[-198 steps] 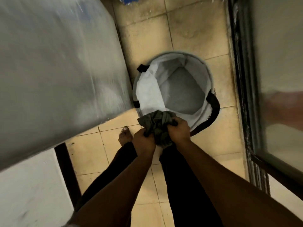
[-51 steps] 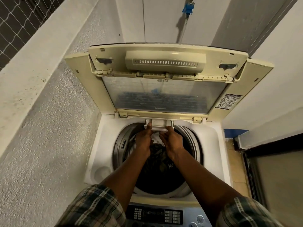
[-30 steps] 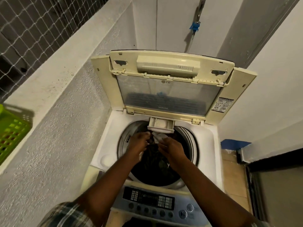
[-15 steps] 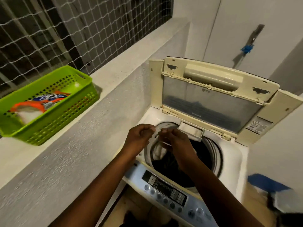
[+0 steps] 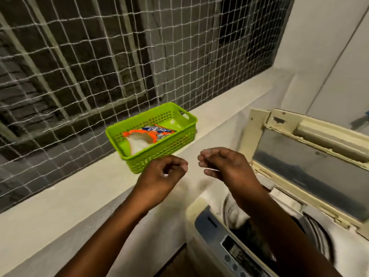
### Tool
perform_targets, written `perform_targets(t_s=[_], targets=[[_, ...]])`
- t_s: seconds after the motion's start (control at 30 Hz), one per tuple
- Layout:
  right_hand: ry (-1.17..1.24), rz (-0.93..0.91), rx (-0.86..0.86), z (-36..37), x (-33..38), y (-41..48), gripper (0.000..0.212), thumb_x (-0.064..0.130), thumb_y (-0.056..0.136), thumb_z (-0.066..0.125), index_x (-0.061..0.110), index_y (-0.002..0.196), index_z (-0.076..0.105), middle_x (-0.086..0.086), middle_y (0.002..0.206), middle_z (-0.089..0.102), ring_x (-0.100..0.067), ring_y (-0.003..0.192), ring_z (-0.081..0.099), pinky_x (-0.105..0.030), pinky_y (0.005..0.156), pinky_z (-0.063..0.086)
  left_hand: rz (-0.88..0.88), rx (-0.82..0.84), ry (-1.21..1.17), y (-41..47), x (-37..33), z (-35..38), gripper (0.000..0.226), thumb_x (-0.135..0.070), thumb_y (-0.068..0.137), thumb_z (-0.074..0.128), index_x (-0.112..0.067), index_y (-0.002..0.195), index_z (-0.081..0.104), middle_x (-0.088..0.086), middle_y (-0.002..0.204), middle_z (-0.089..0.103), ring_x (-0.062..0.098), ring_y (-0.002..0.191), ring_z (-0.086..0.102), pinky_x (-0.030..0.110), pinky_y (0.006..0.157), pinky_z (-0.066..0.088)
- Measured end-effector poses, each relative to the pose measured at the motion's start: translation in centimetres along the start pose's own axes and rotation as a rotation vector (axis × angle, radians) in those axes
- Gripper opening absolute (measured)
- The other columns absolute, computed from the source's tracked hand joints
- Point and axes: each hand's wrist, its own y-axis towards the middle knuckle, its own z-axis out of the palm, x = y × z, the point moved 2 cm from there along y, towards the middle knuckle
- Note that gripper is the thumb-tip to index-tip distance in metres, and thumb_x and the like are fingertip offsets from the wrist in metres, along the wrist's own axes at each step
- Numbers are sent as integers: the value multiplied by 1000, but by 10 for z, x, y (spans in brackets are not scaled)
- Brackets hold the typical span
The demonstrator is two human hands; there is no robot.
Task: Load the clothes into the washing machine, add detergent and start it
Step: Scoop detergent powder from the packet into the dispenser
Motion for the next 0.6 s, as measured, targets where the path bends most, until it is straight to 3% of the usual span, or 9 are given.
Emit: perform_targets(t_s=[0.17,0.3,0.37,0.5,0.6], targets=[[-79,-76,79,49,23,4,16,14,97,68,4,106,76,-19,105,78,-31,104,74,-39,91,60,99,-66,96,5,-4,-62,8,-26,92,73,-20,90,77,-2,83,76,21,79,72,46,80,61],[-225,-153,128,82,31,13,15,7,97,65,4,105,77,-17,104,78,-27,96,76,-25,72,58,240,-161,236,24,-2,-106,13,-15,92,73,-25,86,76,-20,76,72,1,66,65,35,71,58],[-331,-212,163,100,32,21,15,9,99,65,8,106,78,-16,99,78,-24,85,74,-22,67,55,292,-230,352,36,-1,-125,18,-11,90,74,-28,86,75,-17,80,73,3,66,64,30,69,55],[-668,-384,250,134,30,34,18,15,98,67,17,111,79,16,91,72,-9,78,70,-23,73,53,362,-258,532,61,6,-150,17,-17,84,76,-23,100,77,-8,91,75,11,72,68,35,72,57],[-979,-471,274,154,33,39,26,17,98,62,19,118,77,21,87,71,6,65,60,-17,70,45,390,-239,640,79,13,-156,24,-24,82,78,-25,106,76,-4,102,76,18,87,69,37,80,57]])
